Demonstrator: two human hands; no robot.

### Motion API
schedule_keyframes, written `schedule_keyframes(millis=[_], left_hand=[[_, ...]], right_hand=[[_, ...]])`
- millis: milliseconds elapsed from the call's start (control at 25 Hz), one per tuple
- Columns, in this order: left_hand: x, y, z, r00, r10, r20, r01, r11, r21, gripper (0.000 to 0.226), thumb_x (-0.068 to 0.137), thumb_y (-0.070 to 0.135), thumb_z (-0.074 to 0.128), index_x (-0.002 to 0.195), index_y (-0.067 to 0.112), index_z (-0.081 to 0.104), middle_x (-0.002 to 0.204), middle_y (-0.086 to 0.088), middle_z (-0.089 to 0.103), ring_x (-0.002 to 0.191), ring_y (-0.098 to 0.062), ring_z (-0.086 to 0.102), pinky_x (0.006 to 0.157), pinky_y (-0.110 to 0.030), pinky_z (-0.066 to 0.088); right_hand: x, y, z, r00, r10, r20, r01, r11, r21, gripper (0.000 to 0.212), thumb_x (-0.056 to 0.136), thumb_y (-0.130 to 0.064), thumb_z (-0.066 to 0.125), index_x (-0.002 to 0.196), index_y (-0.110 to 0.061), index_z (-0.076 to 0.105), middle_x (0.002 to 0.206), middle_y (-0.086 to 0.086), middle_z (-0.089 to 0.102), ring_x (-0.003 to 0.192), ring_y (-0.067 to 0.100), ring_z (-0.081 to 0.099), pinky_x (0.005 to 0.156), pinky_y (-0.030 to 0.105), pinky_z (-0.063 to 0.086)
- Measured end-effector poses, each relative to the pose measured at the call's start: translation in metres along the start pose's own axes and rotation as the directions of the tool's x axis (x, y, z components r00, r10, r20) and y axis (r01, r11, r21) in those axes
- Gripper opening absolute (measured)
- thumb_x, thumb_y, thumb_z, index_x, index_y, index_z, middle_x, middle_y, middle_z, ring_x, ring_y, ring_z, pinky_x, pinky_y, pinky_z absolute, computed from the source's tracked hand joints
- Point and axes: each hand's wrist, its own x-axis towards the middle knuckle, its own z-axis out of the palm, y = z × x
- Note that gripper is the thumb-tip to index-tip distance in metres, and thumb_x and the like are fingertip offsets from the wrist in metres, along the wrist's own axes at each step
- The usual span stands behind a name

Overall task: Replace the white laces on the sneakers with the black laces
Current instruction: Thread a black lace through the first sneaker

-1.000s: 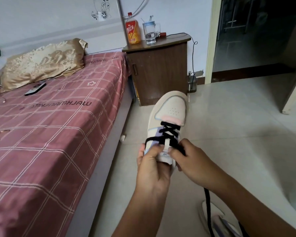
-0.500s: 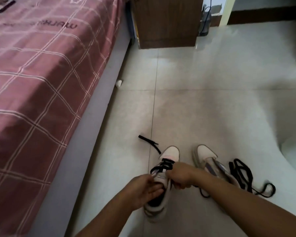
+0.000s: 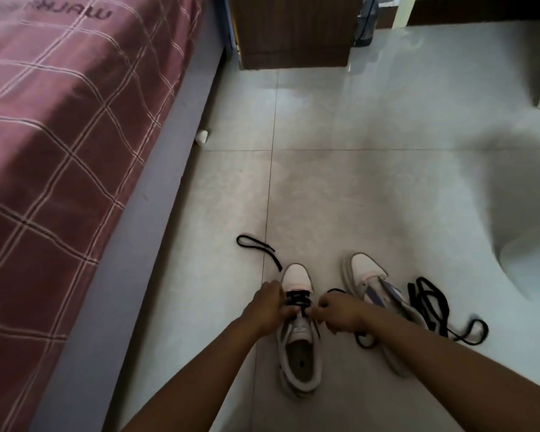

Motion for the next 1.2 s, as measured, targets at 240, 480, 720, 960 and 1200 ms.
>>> schedule_keyframes(millis=[240, 480, 720, 960, 1200], left_hand=[[-0.002, -0.012, -0.014, 0.975, 0.027, 0.220, -0.005, 0.995, -0.100, 0.044, 0.089, 0.048, 0.056, 0.061, 0.014, 0.060, 0.062, 0.000, 0.053, 0.060, -0.010, 0.049, 0.057, -0.023, 0.037], [-0.033, 0.023, -0.096, 0.994, 0.088, -0.064, -0.108, 0.756, -0.645, 0.042, 0.093, 0.034, 0.055, 0.055, 0.016, 0.061, 0.054, -0.002, 0.057, 0.056, -0.017, 0.056, 0.067, -0.031, 0.045], [-0.082, 0.046, -0.174, 0.942, 0.200, -0.269, -0.335, 0.510, -0.793, 0.047, 0.097, 0.030, 0.044, 0.055, 0.019, 0.062, 0.045, 0.005, 0.036, 0.041, -0.010, 0.035, 0.050, -0.020, 0.038], [-0.117, 0.057, -0.246, 0.792, 0.340, -0.506, -0.593, 0.234, -0.770, 0.035, 0.097, 0.041, 0.044, 0.066, 0.025, 0.055, 0.055, 0.010, 0.041, 0.050, -0.007, 0.038, 0.053, -0.022, 0.035], [-0.083, 0.052, -0.218, 0.875, 0.242, -0.420, -0.483, 0.513, -0.710, 0.025, 0.088, 0.043, 0.057, 0.076, 0.022, 0.065, 0.070, 0.001, 0.061, 0.066, -0.016, 0.065, 0.057, -0.029, 0.055]], right_hand=[[-0.017, 0.024, -0.041, 0.996, -0.012, 0.091, -0.044, 0.809, 0.586, 0.036, 0.094, -0.030, 0.054, 0.062, -0.012, 0.051, 0.045, 0.001, 0.041, 0.036, 0.013, 0.033, 0.040, 0.020, 0.025], [-0.065, 0.025, -0.106, 0.988, -0.143, 0.058, 0.040, 0.596, 0.802, 0.026, 0.081, -0.036, 0.053, 0.066, -0.015, 0.049, 0.051, -0.001, 0.035, 0.045, 0.012, 0.030, 0.044, 0.022, 0.030], [-0.114, 0.022, -0.172, 0.898, -0.319, -0.302, 0.413, 0.382, 0.827, 0.031, 0.085, -0.038, 0.045, 0.061, -0.026, 0.060, 0.052, -0.008, 0.041, 0.048, 0.008, 0.038, 0.051, 0.019, 0.040], [-0.144, 0.022, -0.254, 0.678, -0.387, -0.624, 0.726, 0.222, 0.651, 0.023, 0.094, -0.040, 0.044, 0.079, -0.030, 0.059, 0.065, -0.012, 0.048, 0.058, 0.003, 0.040, 0.061, 0.019, 0.036], [-0.145, 0.016, -0.266, 0.599, -0.302, -0.741, 0.800, 0.262, 0.540, 0.023, 0.090, -0.044, 0.051, 0.081, -0.028, 0.064, 0.066, -0.012, 0.051, 0.055, 0.007, 0.046, 0.058, 0.017, 0.041]])
